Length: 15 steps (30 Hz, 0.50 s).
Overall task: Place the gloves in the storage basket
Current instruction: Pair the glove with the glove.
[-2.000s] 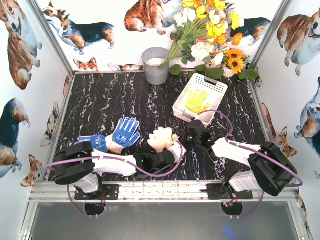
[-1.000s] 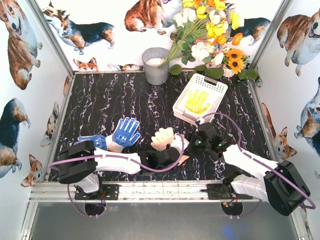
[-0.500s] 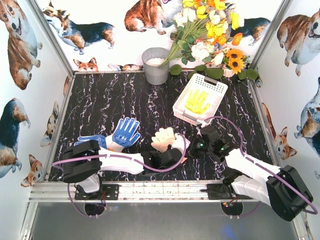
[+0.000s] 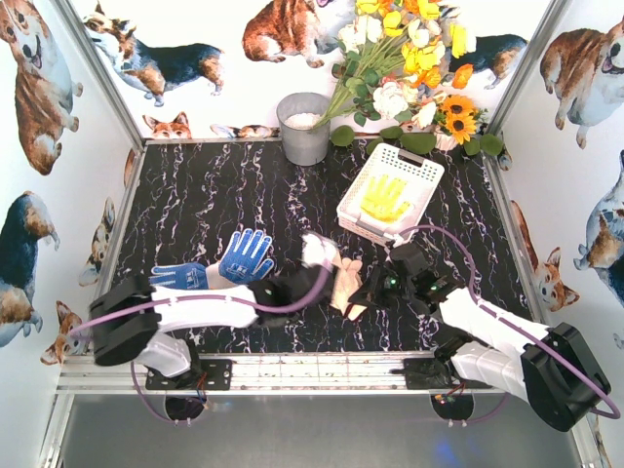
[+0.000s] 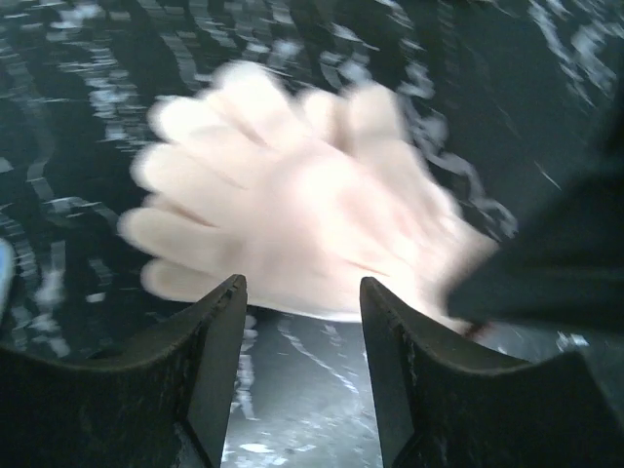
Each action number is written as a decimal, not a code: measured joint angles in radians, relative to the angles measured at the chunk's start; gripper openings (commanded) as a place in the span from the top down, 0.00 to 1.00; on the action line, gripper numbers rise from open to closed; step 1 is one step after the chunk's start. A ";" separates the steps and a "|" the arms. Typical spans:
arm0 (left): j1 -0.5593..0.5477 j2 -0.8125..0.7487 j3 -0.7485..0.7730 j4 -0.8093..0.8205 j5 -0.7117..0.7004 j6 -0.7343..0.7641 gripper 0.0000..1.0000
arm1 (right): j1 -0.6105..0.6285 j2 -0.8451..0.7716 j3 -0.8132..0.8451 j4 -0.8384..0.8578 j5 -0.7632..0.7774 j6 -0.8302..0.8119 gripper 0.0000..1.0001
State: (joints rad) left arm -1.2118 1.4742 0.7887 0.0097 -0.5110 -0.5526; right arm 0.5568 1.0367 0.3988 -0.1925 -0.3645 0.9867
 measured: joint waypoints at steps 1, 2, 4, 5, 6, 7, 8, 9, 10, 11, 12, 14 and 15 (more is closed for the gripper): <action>0.034 -0.027 -0.018 -0.004 -0.010 -0.020 0.54 | 0.000 0.000 0.000 -0.011 0.002 -0.003 1.00; 0.063 -0.052 -0.037 -0.007 -0.019 -0.039 0.53 | 0.000 0.000 0.000 -0.023 0.003 -0.006 1.00; 0.125 -0.097 -0.087 -0.024 -0.032 -0.084 0.52 | 0.000 0.000 0.000 -0.038 0.007 -0.011 1.00; 0.151 -0.114 -0.111 -0.031 -0.032 -0.104 0.52 | 0.000 0.000 0.000 -0.043 0.008 -0.013 1.00; 0.171 -0.127 -0.133 -0.036 -0.029 -0.123 0.52 | 0.000 0.000 0.000 -0.044 0.008 -0.015 1.00; 0.193 -0.137 -0.156 -0.037 -0.020 -0.141 0.53 | 0.000 0.000 0.000 -0.045 0.011 -0.016 1.00; 0.213 -0.142 -0.174 -0.035 -0.003 -0.156 0.55 | 0.000 0.000 0.000 -0.045 0.011 -0.017 1.00; 0.231 -0.143 -0.187 -0.031 0.016 -0.169 0.57 | 0.000 0.000 0.000 -0.045 0.012 -0.017 1.00; 0.249 -0.142 -0.197 -0.026 0.040 -0.181 0.58 | 0.000 0.000 0.000 -0.045 0.014 -0.017 1.00; 0.263 -0.138 -0.203 -0.020 0.061 -0.193 0.58 | 0.000 0.000 0.000 -0.045 0.014 -0.017 1.00; 0.275 -0.133 -0.207 -0.012 0.084 -0.201 0.58 | 0.000 0.000 0.000 -0.045 0.015 -0.017 1.00; 0.289 -0.120 -0.208 0.009 0.117 -0.216 0.59 | 0.000 0.000 0.000 -0.045 0.015 -0.017 1.00; 0.293 -0.113 -0.209 0.023 0.134 -0.224 0.60 | 0.000 0.000 0.000 -0.045 0.015 -0.017 1.00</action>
State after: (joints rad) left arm -0.9192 1.3609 0.5797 0.0322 -0.3767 -0.7761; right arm 0.5571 1.0370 0.3988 -0.2375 -0.3496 0.9695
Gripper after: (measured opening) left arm 0.420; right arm 0.064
